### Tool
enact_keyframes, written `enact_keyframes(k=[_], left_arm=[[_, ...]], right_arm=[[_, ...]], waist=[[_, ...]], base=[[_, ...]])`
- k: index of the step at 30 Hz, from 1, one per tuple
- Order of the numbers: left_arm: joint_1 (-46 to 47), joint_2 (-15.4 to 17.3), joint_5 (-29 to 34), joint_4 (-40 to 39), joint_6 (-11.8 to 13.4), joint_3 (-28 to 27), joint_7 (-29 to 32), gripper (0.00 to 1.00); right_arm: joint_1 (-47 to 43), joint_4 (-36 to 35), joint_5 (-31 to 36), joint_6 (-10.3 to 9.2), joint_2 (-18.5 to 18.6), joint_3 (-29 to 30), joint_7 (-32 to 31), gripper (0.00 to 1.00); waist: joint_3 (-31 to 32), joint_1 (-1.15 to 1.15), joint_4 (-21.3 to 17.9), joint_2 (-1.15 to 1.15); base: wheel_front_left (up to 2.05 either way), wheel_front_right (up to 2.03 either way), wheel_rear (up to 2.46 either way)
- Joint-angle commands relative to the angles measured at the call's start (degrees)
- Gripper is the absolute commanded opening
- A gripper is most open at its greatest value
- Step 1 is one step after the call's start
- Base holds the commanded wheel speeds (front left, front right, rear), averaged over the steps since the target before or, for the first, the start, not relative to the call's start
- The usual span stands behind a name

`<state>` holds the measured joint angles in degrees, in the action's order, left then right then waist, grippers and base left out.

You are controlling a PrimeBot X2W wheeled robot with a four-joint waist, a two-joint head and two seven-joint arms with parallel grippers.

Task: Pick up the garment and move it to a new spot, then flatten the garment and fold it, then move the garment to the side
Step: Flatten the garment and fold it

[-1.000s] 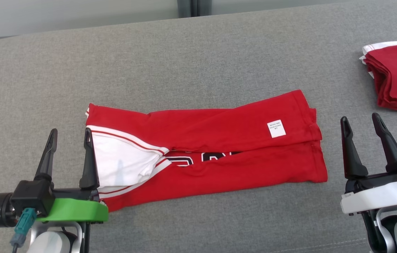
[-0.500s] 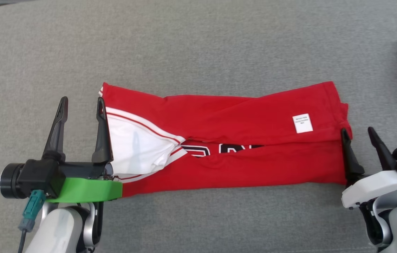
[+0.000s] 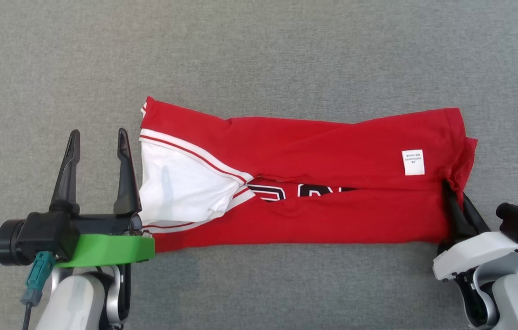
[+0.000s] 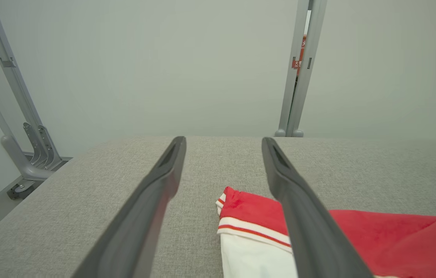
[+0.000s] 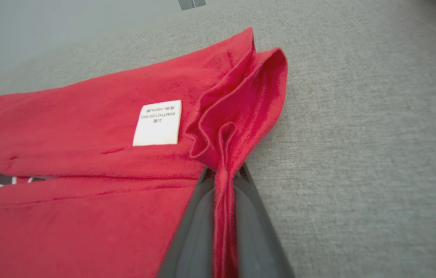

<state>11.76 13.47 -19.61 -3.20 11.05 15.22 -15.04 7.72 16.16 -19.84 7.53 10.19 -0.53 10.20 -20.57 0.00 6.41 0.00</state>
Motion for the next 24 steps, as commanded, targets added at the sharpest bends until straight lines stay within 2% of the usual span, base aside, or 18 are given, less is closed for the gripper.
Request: enact_keyframes(k=[1, 8, 12, 18, 24], left_arm=[[-0.85, -0.04, 0.78, 0.15, -0.31, -0.36, -0.14, 1.0], [-3.23, 0.0, 1.13, 0.5, -0.52, -1.13, -0.15, 1.0], [-4.11, 0.23, 1.25, 0.69, -0.73, -1.04, -0.15, 1.0], [-4.64, 0.65, 1.27, 0.54, -0.85, -0.66, 0.01, 1.0], [-3.92, 0.6, 1.16, 0.44, -1.04, 0.16, 0.5, 1.0]], right_arm=[[-1.04, -0.57, -0.25, -0.09, 0.62, 0.56, 0.47, 0.0], [-3.33, -1.92, -0.67, -0.11, 3.63, 5.55, 0.1, 0.0], [-3.02, -3.05, -0.84, -0.1, 5.25, 6.2, -1.75, 0.0], [0.56, -11.43, 0.07, -0.09, 4.08, -0.64, -7.39, 0.0], [6.84, -16.79, -1.44, -0.08, -0.92, -12.55, -12.72, 0.0]], waist=[[1.2, 0.0, -1.24, 0.0], [4.14, 0.0, -3.72, 0.0], [5.62, 0.0, -4.64, 0.0], [7.43, 0.0, -5.41, 0.0], [7.67, 0.0, -4.52, 0.0]], base=[[0.0, 0.0, 0.0], [0.0, 0.0, 0.0], [0.0, 0.0, 0.0], [0.0, 0.0, 0.0], [0.0, 0.0, 0.0]])
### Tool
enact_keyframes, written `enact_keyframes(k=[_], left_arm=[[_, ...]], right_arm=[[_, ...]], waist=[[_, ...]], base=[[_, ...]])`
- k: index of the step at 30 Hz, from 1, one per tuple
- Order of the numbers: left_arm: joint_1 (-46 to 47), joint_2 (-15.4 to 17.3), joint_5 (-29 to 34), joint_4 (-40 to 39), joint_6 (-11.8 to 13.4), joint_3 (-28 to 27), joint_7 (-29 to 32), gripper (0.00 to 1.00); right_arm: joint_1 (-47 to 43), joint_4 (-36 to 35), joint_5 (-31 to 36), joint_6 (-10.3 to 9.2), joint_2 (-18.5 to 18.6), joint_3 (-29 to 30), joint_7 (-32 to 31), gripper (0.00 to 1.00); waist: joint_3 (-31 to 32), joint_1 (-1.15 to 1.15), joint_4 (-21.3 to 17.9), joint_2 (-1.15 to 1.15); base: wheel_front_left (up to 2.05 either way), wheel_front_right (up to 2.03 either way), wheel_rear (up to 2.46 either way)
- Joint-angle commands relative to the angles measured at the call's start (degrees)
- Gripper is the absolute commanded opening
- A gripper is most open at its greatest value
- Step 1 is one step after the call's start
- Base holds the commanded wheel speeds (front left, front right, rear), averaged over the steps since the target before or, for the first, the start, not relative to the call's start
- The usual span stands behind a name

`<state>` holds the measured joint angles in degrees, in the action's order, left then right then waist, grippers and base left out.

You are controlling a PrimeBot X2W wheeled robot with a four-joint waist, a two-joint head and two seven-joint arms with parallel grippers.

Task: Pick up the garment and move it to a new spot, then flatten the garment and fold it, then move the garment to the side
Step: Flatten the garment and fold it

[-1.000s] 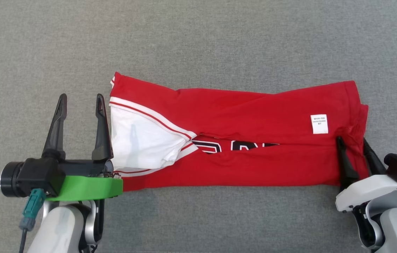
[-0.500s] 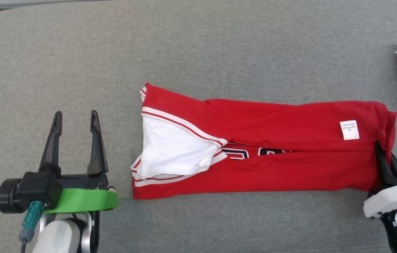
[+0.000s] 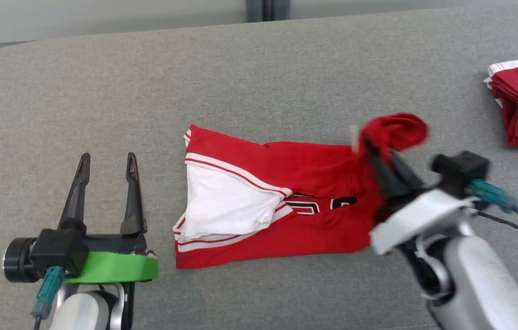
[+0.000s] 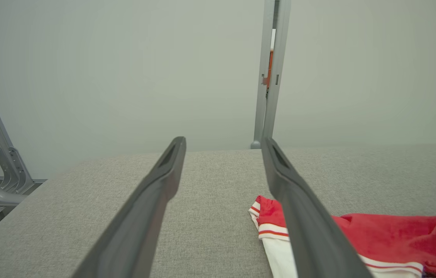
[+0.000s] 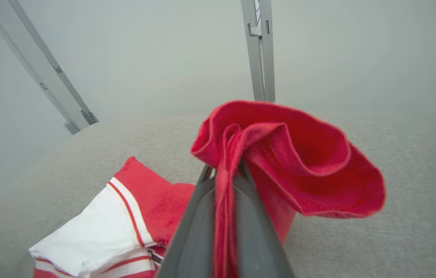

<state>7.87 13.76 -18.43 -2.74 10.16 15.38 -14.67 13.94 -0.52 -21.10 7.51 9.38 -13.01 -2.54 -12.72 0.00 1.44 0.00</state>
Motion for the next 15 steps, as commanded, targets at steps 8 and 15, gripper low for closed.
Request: enact_keyframes(k=[8, 15], left_arm=[[3.24, -1.6, -0.23, 0.88, -1.02, 1.89, 0.04, 1.0], [5.42, -3.22, -0.06, 2.93, -2.0, 2.36, -0.41, 1.0]], right_arm=[[10.25, 8.75, -4.31, -0.06, -5.32, -16.17, -0.6, 0.0], [16.36, 18.88, -9.16, -0.03, -6.43, -22.49, 3.55, 0.0]], waist=[[-3.56, 0.0, 5.5, 0.0], [-6.23, 0.0, 8.7, 0.0]], base=[[0.0, 0.0, 0.0], [0.0, 0.0, 0.0]])
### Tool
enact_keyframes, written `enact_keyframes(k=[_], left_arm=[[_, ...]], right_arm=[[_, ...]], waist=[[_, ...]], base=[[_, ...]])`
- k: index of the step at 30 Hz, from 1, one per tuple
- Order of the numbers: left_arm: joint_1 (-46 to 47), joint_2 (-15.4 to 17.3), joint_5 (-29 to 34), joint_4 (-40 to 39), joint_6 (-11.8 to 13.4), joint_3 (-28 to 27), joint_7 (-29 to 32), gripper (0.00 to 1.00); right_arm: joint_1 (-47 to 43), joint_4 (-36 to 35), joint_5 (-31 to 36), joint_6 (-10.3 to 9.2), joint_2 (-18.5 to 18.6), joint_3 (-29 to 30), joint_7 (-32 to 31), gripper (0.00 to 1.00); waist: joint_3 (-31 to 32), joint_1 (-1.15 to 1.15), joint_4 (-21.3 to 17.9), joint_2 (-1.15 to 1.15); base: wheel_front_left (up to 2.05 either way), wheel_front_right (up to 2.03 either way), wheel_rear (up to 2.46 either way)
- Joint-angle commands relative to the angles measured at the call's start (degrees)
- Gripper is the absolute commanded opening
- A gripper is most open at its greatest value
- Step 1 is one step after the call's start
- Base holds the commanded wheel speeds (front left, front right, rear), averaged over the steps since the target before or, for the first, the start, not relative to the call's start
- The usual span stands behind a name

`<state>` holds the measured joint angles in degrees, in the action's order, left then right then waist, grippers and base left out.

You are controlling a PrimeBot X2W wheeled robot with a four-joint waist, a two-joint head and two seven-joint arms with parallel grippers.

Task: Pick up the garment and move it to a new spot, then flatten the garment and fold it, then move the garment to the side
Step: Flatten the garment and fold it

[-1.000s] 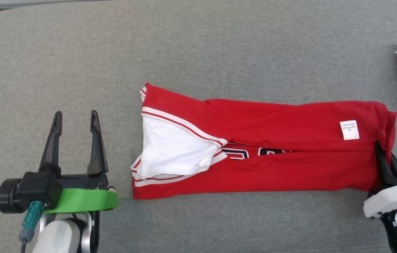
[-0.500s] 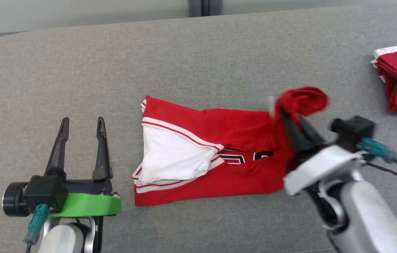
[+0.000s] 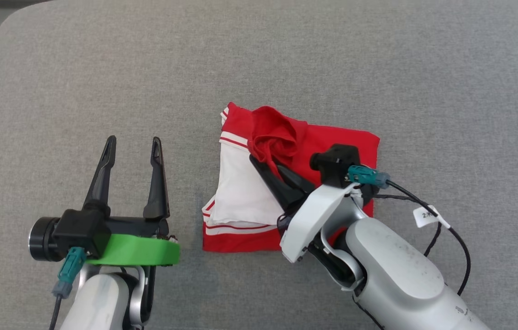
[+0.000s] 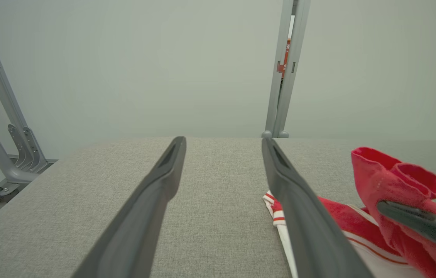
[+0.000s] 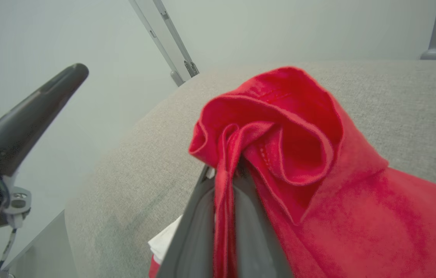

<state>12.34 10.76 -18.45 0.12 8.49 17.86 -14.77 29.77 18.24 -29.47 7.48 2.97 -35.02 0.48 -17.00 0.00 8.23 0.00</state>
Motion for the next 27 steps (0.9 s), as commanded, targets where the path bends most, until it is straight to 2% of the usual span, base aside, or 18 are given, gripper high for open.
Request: enact_keyframes(k=[1, 2, 3, 4, 12, 16, 19, 22, 27], left_arm=[[1.12, -0.29, 0.01, 0.27, -0.36, -0.19, -0.35, 1.0], [1.25, -0.34, 0.08, 0.56, -0.37, -0.32, -0.41, 1.0], [1.24, -0.4, 0.17, 0.76, -0.44, -0.41, -0.43, 1.0], [1.31, -0.51, 0.31, 0.92, -0.51, -0.52, -0.47, 1.0], [1.2, -0.8, 1.01, 1.14, -0.87, -1.64, -0.44, 1.0], [0.16, -0.48, 1.52, 1.04, -0.69, -2.39, -0.44, 1.0], [-0.81, -0.03, 1.64, 1.08, -0.47, -2.95, -0.45, 1.0], [-1.71, 0.55, 1.86, 1.28, -0.34, -3.48, -0.45, 1.0], [-3.17, 1.49, 2.0, 1.8, 0.25, -3.98, -0.35, 1.0]], right_arm=[[1.23, 0.73, -1.71, 0.0, -0.04, -1.46, 1.25, 0.0], [1.98, 1.82, -2.33, 0.0, 0.0, -2.75, 1.89, 0.09], [2.45, 2.71, -2.69, 0.0, 0.06, -3.45, 2.52, 0.46], [3.13, 3.49, -3.41, 0.0, 0.06, -4.27, 3.35, 1.0], [7.11, 4.38, -2.07, 0.0, 0.42, -9.52, 10.38, 1.0], [6.76, 0.0, -0.68, 0.0, 3.01, -7.08, 13.33, 1.0], [3.92, -3.93, 1.61, 0.0, 5.52, -0.25, 14.25, 1.0], [-0.43, -8.25, 4.53, 0.0, 7.67, 9.13, 14.53, 1.0], [-10.33, -14.39, 8.8, 0.0, 9.0, 23.36, 13.95, 1.0]], waist=[[-2.22, 0.0, 2.04, 0.0], [-2.39, 0.0, 2.1, 0.0], [-2.5, 0.0, 2.13, 0.0], [-2.68, 0.0, 2.09, 0.0], [-2.62, 0.0, 0.38, 0.0], [-1.8, 0.0, -1.06, 0.0], [-1.02, 0.0, -2.28, 0.0], [-0.17, 0.0, -3.68, 0.0], [1.16, 0.0, -5.79, 0.0]], base=[[0.0, 0.0, 0.0], [0.0, 0.0, 0.0], [0.0, 0.0, 0.0], [0.0, 0.0, 0.0], [0.0, 0.0, 0.0], [0.0, 0.0, 0.0], [0.0, 0.0, 0.0], [0.0, 0.0, 0.0], [0.0, 0.0, 0.0]])
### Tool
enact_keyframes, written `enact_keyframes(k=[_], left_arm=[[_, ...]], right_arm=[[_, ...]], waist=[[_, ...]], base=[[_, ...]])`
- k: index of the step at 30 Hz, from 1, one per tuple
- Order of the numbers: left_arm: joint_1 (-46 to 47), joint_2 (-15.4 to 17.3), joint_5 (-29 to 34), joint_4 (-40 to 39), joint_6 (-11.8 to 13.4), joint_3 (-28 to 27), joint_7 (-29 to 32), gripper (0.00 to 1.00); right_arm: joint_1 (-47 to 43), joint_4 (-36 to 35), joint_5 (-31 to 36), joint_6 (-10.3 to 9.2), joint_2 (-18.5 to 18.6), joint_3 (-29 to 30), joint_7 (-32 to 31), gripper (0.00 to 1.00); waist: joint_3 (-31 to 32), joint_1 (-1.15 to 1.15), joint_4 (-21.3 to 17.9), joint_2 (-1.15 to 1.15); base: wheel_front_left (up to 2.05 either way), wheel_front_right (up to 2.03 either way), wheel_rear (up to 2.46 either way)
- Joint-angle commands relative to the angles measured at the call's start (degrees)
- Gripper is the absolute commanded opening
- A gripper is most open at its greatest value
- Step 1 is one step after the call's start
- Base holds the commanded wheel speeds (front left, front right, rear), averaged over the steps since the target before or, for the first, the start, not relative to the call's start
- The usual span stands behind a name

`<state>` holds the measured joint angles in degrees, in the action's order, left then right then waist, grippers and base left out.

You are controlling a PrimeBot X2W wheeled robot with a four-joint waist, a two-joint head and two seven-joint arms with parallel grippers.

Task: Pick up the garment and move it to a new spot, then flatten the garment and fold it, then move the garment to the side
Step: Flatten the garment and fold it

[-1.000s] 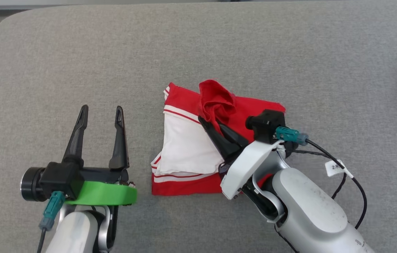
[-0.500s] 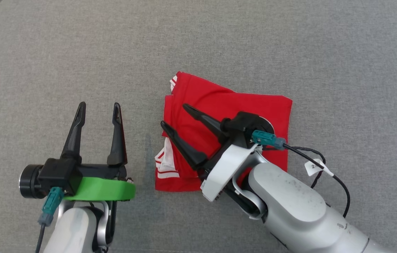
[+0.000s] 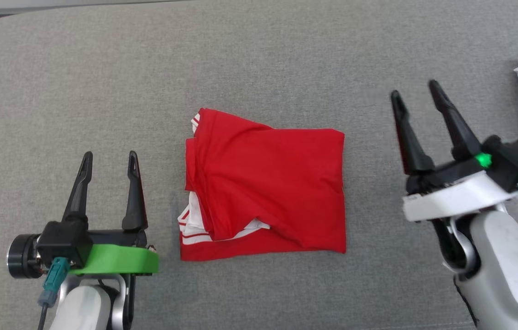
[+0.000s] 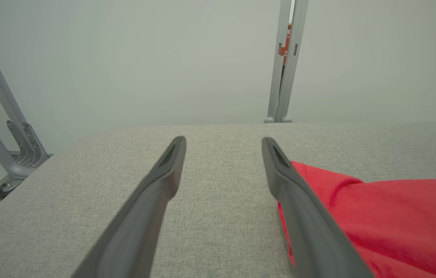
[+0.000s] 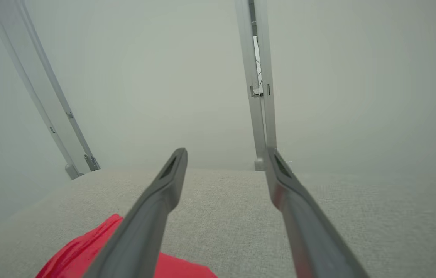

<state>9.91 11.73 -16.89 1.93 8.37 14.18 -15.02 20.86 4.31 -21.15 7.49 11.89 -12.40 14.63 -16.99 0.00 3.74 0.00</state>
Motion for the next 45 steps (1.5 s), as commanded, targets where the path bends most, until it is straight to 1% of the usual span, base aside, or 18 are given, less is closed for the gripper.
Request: enact_keyframes(k=[1, 4, 6, 10, 16, 28, 29, 30, 31, 35, 38, 40, 45], left_arm=[[-1.01, 0.66, 0.4, 0.09, 0.42, -0.41, -0.07, 1.0], [-1.88, 1.16, 0.23, 0.54, 0.7, -0.52, 0.11, 1.0], [-2.5, 1.44, 0.12, 0.81, 0.8, -0.59, 0.24, 1.0], [-3.66, 1.91, -0.12, 1.26, 0.86, -0.59, 0.62, 1.0], [-5.2, 2.4, -0.3, 0.85, 1.18, -0.15, 1.31, 1.0], [-5.51, 2.8, -0.57, 0.26, 1.64, 0.13, 1.7, 1.0], [-5.48, 2.82, -0.54, 0.14, 1.65, 0.14, 1.65, 1.0], [-5.46, 2.84, -0.54, 0.03, 1.66, 0.16, 1.63, 1.0], [-5.37, 2.85, -0.5, -0.08, 1.75, 0.21, 1.59, 1.0], [-4.08, 2.9, -0.17, -0.69, 1.78, 0.37, 1.48, 1.0], [-2.67, 2.87, -0.04, -0.96, 1.69, 0.48, 1.31, 1.0], [-1.67, 2.58, 0.14, -0.94, 1.51, 0.71, 1.2, 1.0], [1.46, 1.38, 0.52, -0.28, 0.77, 1.58, 0.65, 1.0]], right_arm=[[-3.04, -1.35, 1.11, -0.02, -0.01, 2.62, -0.58, 1.0], [-8.78, -4.21, 3.0, -0.01, -0.62, 8.14, -2.26, 1.0], [-12.09, -5.84, 3.83, -0.02, -1.22, 10.67, -3.39, 1.0], [-16.97, -8.62, 5.11, -0.02, -2.31, 13.32, -5.34, 1.0], [-20.96, -11.89, 5.95, -0.02, -3.48, 14.38, -7.49, 1.0], [-22.5, -14.33, 5.74, -0.02, -3.93, 14.29, -9.18, 1.0], [-22.55, -14.42, 5.63, -0.02, -3.94, 14.24, -9.3, 0.67], [-22.57, -14.41, 5.43, -0.02, -3.9, 14.06, -9.48, 0.41], [-22.49, -14.42, 5.33, -0.02, -3.8, 14.02, -9.39, 0.01], [-20.3, -13.62, 4.81, -0.02, -3.35, 12.26, -9.89, 0.0], [-17.32, -11.48, 4.03, -0.02, -2.69, 7.95, -9.9, 0.0], [-14.55, -9.0, 3.34, -0.01, -2.0, 2.93, -10.02, 0.0], [-5.86, -1.46, 0.59, -0.02, -1.21, -12.14, -8.81, 0.0]], waist=[[1.46, 0.0, -1.67, 0.0], [2.44, 0.0, -2.62, 0.0], [3.23, 0.0, -3.13, 0.0], [4.85, 0.0, -3.84, 0.0], [6.42, 0.0, -3.97, 0.0], [6.68, 0.0, -3.34, 0.0], [6.66, 0.0, -3.32, 0.0], [6.58, 0.0, -3.31, 0.0], [6.44, 0.0, -3.27, 0.0], [5.19, 0.0, -2.99, 0.0], [3.5, 0.0, -2.49, 0.0], [2.27, 0.0, -1.89, 0.0], [-0.67, 0.0, 0.78, 0.0]], base=[[0.0, 0.0, 0.0], [0.0, 0.0, 0.0], [0.0, 0.0, 0.0], [0.0, 0.0, 0.0], [0.0, 0.0, 0.0], [0.0, 0.0, 0.0], [0.0, 0.0, 0.0], [0.0, 0.0, 0.0], [0.0, 0.0, 0.0], [0.0, 0.0, 0.0], [0.0, 0.0, 0.0], [0.0, 0.0, 0.0], [0.0, 0.0, 0.0]])
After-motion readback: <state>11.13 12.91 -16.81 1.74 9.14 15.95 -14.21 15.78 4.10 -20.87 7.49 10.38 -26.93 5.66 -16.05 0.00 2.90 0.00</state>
